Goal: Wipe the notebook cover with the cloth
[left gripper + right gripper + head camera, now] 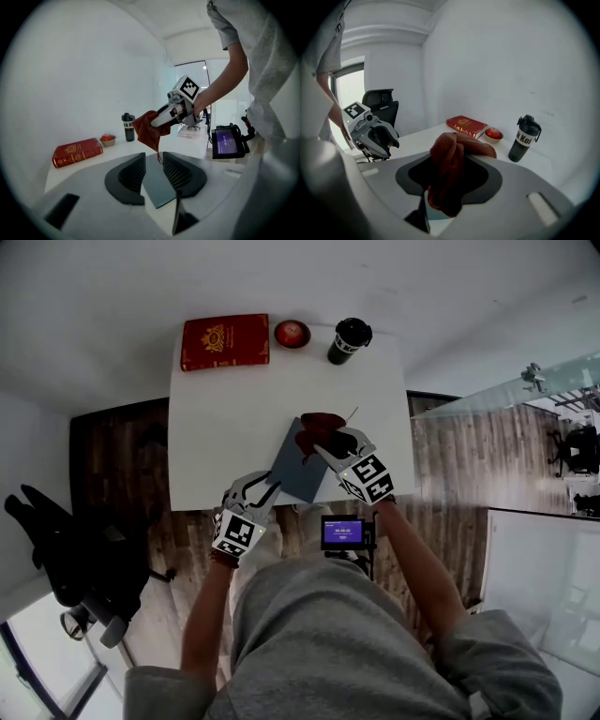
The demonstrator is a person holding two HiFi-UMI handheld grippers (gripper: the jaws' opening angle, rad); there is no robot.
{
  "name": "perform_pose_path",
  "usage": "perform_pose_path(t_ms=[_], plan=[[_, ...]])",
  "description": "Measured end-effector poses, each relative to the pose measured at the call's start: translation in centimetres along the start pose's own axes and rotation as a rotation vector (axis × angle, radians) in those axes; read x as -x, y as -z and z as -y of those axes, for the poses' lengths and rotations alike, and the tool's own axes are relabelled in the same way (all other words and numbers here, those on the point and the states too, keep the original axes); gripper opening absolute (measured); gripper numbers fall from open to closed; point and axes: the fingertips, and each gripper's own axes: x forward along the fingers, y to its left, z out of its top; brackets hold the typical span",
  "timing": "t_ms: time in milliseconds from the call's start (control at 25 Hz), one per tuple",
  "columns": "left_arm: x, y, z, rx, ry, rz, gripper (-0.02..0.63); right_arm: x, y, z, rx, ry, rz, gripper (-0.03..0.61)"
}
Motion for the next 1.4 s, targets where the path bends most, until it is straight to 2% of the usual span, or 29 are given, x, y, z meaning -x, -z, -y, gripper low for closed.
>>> perform_pose_path(t_ms=[200, 480, 680, 880, 1120, 1200, 1400], plan=[[-2.1, 3.5, -0.4, 0.027, 0.057, -0.066, 0.151, -4.0, 3.4, 1.5, -0.005, -0.041, -0.087, 0.169], [-3.6, 10.1, 1.0, 0.005, 0.171, -0.217, 0.19, -7.8, 8.3, 2.9, -0.04, -0.074, -0.216, 0.17], [-4.4, 13.1, 1.4, 0.036, 0.216, -0.286, 0.212, -9.7, 10.4, 3.3, -0.105, -0.098, -0.288, 0.173], [-4.8, 13.7, 1.4, 0.035, 0.207, -0.325, 0.207, -10.8, 11.7, 2.9, -0.138, -0.13, -0.331, 0.184], [-5.5, 14.9, 1.3, 0.041, 0.18, -0.453, 0.213, -11.2, 12.4, 2.8, -0.285, -0.151, -0.319, 0.184], [-5.6, 14.8, 1.4, 0.057, 0.168, -0.455, 0.213, -11.1, 12.4, 2.6, -0.281, -0.152, -0.321, 0.183], [-5.6, 14.9, 1.4, 0.045, 0.151, -0.449, 0.21, -11.3, 12.7, 1.9, -0.191, -0.148, -0.352, 0.176]])
